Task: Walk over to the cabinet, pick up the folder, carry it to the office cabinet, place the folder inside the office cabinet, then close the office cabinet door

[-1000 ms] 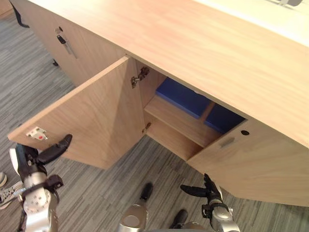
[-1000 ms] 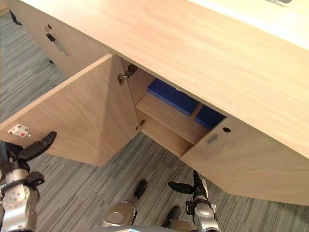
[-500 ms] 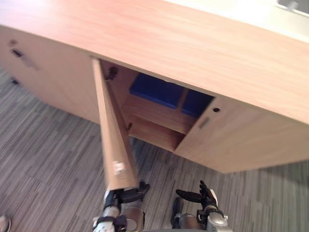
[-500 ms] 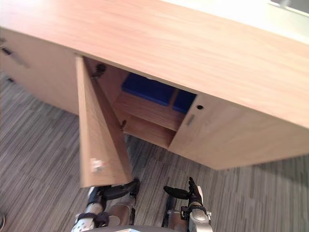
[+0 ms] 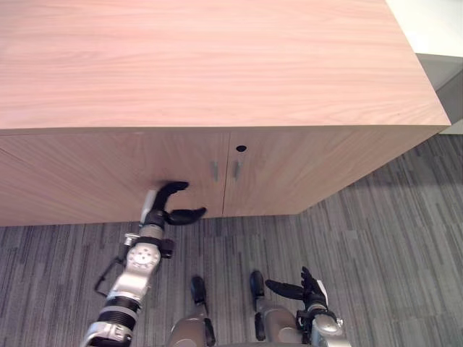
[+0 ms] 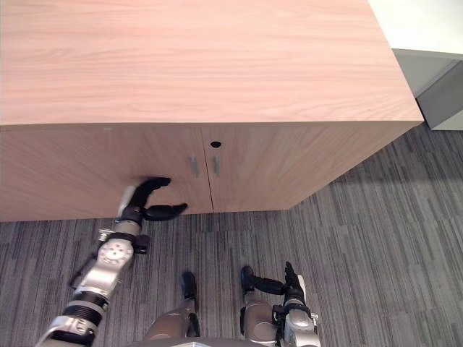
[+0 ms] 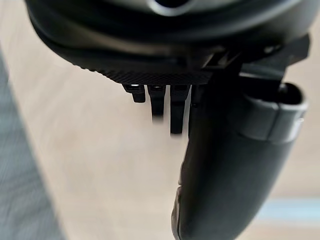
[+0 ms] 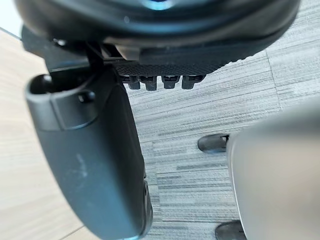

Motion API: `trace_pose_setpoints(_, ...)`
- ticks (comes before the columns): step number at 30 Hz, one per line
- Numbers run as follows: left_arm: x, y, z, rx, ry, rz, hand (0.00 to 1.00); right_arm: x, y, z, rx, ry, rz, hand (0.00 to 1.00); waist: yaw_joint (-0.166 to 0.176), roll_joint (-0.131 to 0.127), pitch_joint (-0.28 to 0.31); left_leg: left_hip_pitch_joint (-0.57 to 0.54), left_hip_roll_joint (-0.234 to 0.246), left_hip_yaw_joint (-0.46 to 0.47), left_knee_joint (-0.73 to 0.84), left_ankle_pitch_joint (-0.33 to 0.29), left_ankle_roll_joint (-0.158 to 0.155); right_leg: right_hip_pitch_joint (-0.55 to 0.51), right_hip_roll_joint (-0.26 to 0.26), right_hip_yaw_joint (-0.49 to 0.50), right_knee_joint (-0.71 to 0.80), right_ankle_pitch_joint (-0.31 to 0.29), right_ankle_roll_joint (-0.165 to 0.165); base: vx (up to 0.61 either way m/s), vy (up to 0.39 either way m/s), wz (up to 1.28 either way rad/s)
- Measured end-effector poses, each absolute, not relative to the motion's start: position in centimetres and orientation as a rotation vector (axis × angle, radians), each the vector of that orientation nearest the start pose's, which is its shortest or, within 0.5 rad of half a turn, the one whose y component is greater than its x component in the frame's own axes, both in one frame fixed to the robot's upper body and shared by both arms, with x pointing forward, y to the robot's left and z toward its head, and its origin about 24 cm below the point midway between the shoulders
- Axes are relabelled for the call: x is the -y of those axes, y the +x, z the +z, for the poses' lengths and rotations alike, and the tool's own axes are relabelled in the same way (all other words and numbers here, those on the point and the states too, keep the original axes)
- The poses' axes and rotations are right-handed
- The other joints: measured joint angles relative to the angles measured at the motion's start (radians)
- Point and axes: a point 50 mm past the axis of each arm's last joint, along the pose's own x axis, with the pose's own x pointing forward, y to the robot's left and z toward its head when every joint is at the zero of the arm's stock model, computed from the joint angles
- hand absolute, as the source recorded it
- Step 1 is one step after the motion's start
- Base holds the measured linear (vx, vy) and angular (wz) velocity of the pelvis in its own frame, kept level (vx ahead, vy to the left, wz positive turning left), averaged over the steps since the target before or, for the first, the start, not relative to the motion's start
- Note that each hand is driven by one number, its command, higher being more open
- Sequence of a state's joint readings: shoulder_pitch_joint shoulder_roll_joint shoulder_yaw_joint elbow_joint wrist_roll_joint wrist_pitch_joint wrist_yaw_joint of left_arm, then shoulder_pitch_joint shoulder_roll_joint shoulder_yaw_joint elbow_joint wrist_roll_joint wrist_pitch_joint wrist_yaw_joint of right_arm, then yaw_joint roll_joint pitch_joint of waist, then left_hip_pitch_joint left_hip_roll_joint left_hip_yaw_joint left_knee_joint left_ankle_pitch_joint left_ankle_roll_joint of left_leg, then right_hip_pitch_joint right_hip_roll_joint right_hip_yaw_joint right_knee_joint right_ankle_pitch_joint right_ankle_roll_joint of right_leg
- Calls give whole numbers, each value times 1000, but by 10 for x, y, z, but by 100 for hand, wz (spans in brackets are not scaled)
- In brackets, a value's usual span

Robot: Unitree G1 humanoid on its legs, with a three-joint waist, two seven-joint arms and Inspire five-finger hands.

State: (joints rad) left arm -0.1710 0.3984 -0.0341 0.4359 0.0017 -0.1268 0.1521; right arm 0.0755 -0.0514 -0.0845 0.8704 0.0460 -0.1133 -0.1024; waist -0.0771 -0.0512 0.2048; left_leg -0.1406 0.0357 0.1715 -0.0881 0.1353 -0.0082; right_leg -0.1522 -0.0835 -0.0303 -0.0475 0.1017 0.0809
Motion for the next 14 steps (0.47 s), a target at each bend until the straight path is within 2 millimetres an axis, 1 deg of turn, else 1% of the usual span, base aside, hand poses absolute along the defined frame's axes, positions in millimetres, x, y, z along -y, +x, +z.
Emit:
trace_pose_setpoints(3, -241, 266, 14, -121, 386, 166, 100, 197, 136, -137, -836, -8, -255, 100, 4, 7, -2, 14, -1, -23, -1, -2, -3, 21, -1, -22, 5, -13, -9, -38, 6, 21)
trace_pose_setpoints(4, -235, 255, 7, -130, 360, 160, 100, 199, 133, -137, -843, -6, -262, 100, 4, 10, -3, 22, -2, -25, -5, -6, -9, 27, -3, -26, 14, -26, -14, -37, 19, 11)
trace_pose_setpoints(5, -229, 242, -2, -153, 325, 154, 100, 200, 131, -138, -852, -4, -268, 100, 6, 12, -5, 30, -3, -25, -6, -12, -12, 33, -4, -27, 19, -38, -13, -30, 23, 8)
trace_pose_setpoints(6, -226, 235, -8, -170, 303, 154, 100, 200, 130, -139, -854, -2, -271, 100, 8, 14, -6, 33, -3, -25, -6, -14, -12, 36, -5, -27, 20, -41, -10, 0, 0, 0)
trace_pose_setpoints(8, -218, 206, -35, -284, 230, 133, 100, 204, 129, -139, -861, 4, -290, 100, 9, 27, -16, 37, -7, -23, -6, -17, -9, 40, -8, -27, 21, -45, -8, 0, 0, 0)
trace_pose_setpoints(9, -217, 199, -42, -314, 216, 125, 100, 205, 129, -139, -861, 6, -295, 100, 9, 30, -17, 39, -7, -23, -6, -18, -9, 43, -8, -27, 20, -46, -7, 0, 0, 0)
trace_pose_setpoints(10, -216, 188, -52, -364, 195, 119, 100, 206, 129, -138, -861, 5, -300, 100, 10, 33, -19, 45, -8, -23, -6, -20, -9, 49, -9, -27, 17, -47, -6, 31, 14, 1)
trace_pose_setpoints(11, -217, 171, -68, -449, 181, 114, 100, 210, 128, -138, -861, -2, -305, 100, 15, 37, -25, 50, -9, -23, -6, -24, -9, 57, -9, -27, 13, -48, -5, 40, 14, 1)
trace_pose_setpoints(12, -218, 164, -75, -489, 175, 112, 100, 211, 128, -138, -861, -1, -312, 100, 17, 39, -30, 51, -8, -23, -6, -25, -9, 59, -9, -27, 11, -49, -4, 51, 8, -1)
trace_pose_setpoints(13, -221, 152, -87, -560, 167, 122, 100, 215, 128, -137, -856, 2, -331, 100, 25, 41, -34, 57, -8, -22, -6, -30, -10, 66, -9, -26, 9, -50, -3, 42, 1, -3)
trace_pose_setpoints(14, -224, 143, -95, -608, 158, 136, 100, 218, 128, -136, -849, 3, -344, 100, 31, 42, -36, 61, -8, -22, -6, -32, -10, 71, -9, -26, 7, -51, -3, 33, 1, -3)
